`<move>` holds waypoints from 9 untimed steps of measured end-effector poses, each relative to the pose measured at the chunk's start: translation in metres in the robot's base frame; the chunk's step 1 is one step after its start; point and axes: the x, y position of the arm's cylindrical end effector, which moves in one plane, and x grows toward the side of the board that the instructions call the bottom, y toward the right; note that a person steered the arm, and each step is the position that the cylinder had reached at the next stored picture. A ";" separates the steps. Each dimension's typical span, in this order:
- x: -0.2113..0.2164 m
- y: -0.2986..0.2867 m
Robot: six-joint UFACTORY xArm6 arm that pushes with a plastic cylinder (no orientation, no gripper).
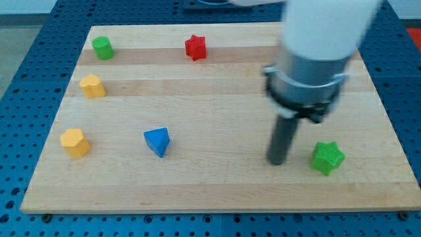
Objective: Slide the blue triangle closer to the green star
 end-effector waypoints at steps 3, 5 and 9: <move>-0.013 -0.207; -0.045 -0.190; -0.040 -0.040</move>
